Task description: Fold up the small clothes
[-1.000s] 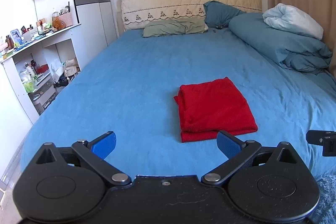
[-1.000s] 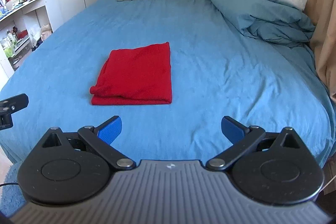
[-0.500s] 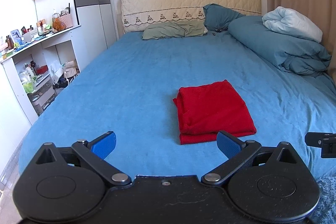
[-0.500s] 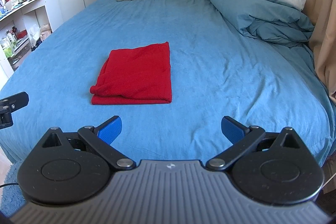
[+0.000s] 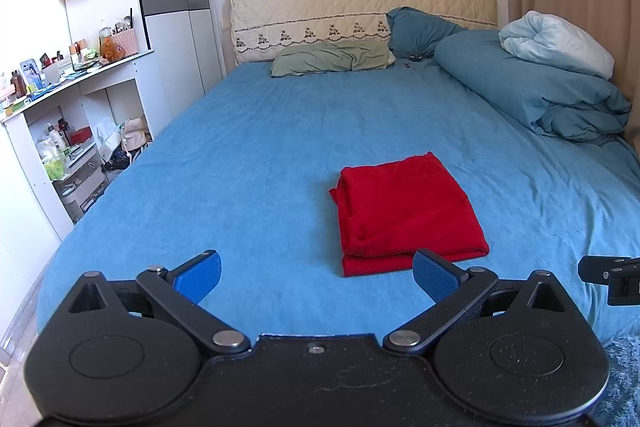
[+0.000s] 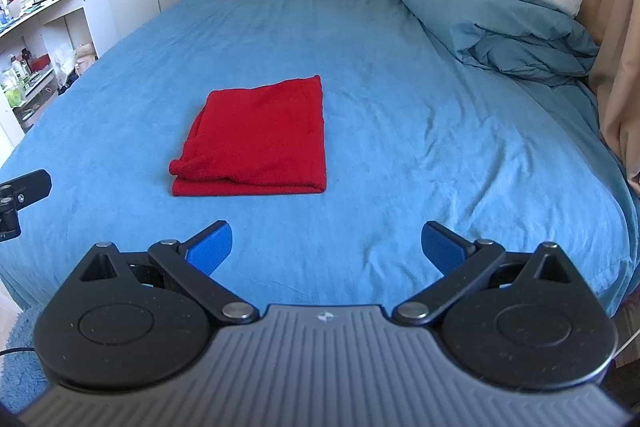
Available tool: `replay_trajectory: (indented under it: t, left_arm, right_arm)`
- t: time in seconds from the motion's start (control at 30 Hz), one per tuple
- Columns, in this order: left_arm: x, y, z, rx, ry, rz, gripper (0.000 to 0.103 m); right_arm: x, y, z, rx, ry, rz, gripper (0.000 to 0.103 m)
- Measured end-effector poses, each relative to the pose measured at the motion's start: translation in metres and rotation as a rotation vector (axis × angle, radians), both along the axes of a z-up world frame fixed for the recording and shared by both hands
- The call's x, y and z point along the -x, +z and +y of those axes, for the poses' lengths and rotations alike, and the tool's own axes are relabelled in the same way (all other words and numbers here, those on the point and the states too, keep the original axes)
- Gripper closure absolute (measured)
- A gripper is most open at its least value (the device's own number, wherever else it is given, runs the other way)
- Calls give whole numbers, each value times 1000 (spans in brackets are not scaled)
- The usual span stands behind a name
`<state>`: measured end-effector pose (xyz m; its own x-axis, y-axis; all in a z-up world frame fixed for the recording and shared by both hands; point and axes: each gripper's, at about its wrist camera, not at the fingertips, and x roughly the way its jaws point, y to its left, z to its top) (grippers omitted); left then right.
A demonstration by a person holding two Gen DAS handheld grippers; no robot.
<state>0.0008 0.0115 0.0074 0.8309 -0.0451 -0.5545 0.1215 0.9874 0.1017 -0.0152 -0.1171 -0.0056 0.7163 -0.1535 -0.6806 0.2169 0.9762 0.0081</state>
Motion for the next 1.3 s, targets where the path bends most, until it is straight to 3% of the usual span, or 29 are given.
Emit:
replay_trajectory:
  t: [1.3]
  left_arm:
    - [-1, 2, 3, 3, 35, -9, 0]
  right_arm:
    - [-4, -2, -1, -4, 8, -2, 0]
